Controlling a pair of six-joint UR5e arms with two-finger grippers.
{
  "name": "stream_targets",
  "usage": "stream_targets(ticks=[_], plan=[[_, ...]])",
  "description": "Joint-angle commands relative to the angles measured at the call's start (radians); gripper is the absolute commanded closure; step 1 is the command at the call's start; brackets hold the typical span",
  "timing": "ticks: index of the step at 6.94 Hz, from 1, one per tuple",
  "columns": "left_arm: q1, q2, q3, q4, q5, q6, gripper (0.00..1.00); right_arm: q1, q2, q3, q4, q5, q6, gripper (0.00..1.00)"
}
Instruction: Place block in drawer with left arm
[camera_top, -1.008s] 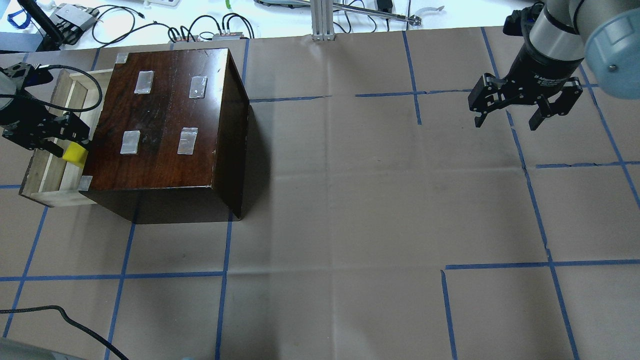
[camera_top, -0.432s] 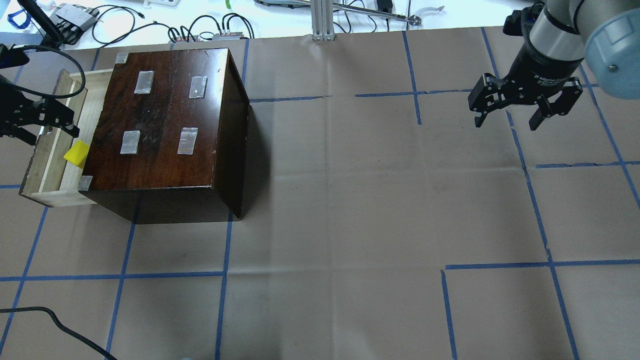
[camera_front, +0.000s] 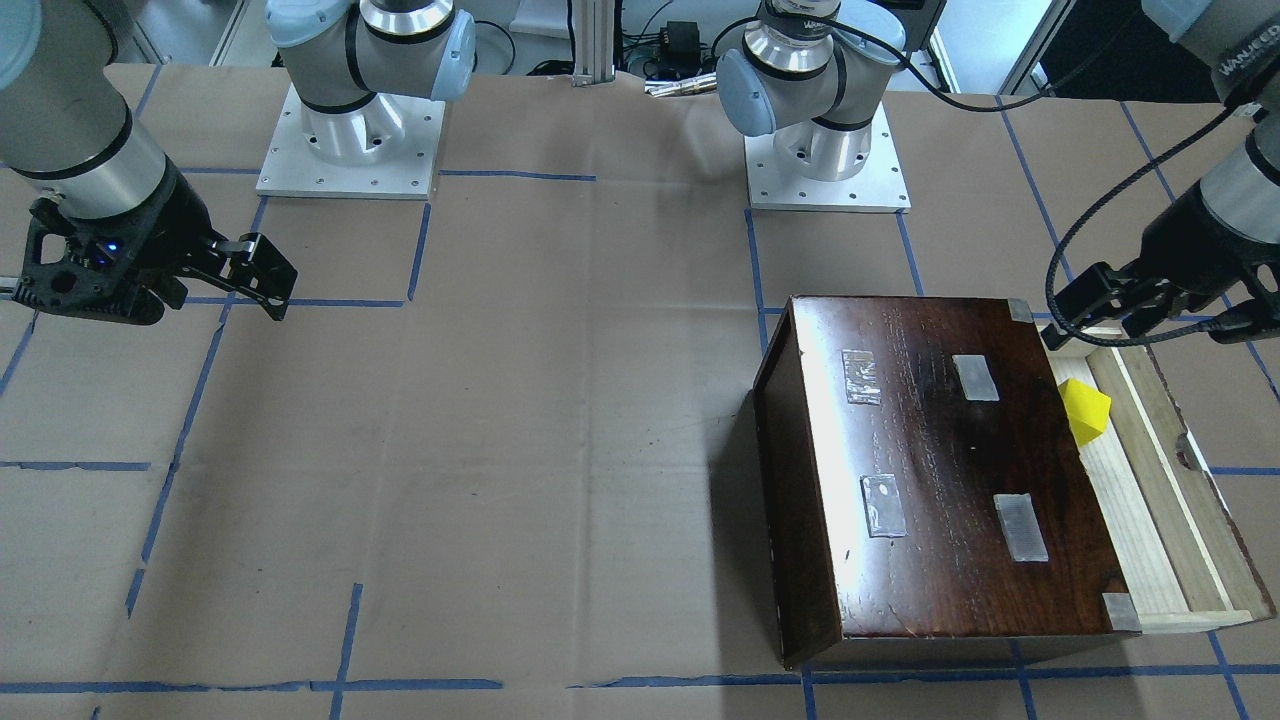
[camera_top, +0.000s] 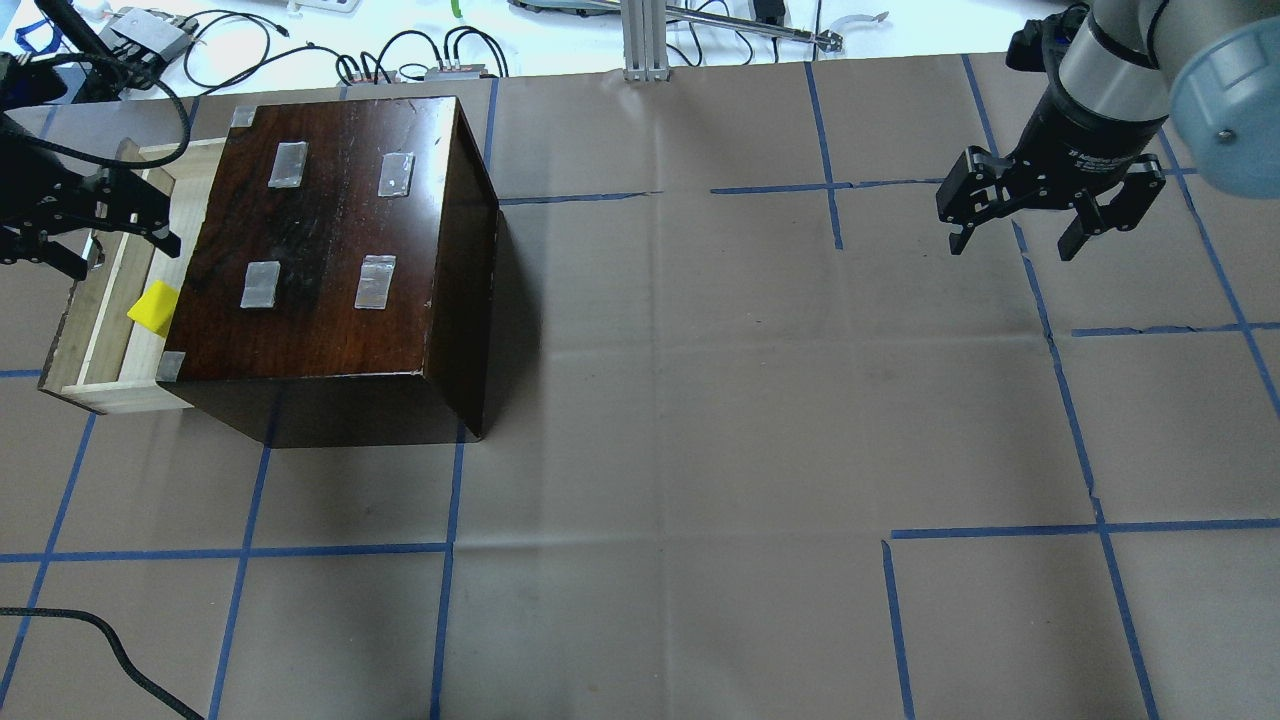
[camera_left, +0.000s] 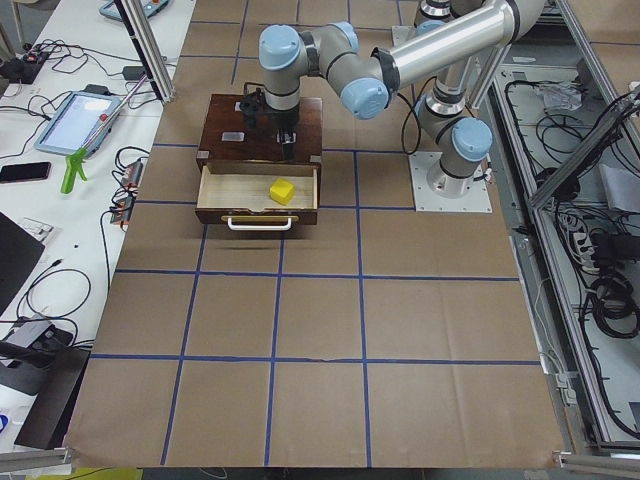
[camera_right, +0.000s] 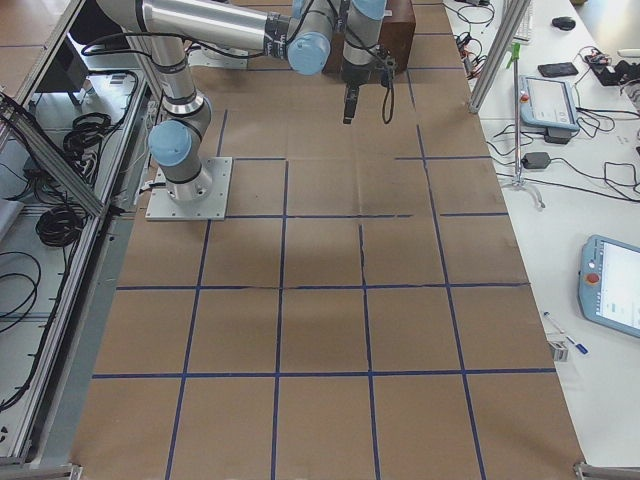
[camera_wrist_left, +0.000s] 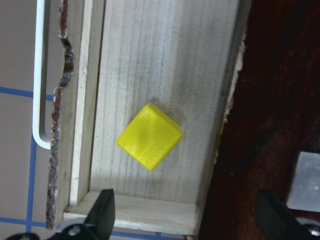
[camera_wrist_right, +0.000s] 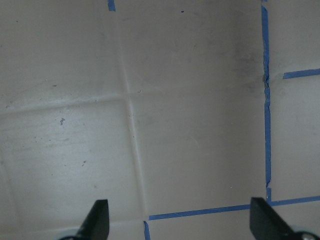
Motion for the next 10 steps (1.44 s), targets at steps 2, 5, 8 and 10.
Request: stream_targets(ticks=[2,5,8,10], plan=[[-0.210,0.009,0.053,-0.058,0.000,-0.302,0.01,0.000,-0.001,-0.001,0.000,0.000,0.001,0.00],[-0.350,0.010,0.047,-0.061,0.004,-0.396,0.01,0.000,0.000,0.001,0.000,0.000,0.000,0.00],[-0.416,0.035,0.017,-0.053,0.057,-0.293,0.02,0.000,-0.001,0.001,0.000,0.000,0.000,0.00],[-0.419,0.044,0.008,-0.060,0.053,-0.217,0.02,0.000,-0.001,0.001,0.000,0.000,0.000,0.00]])
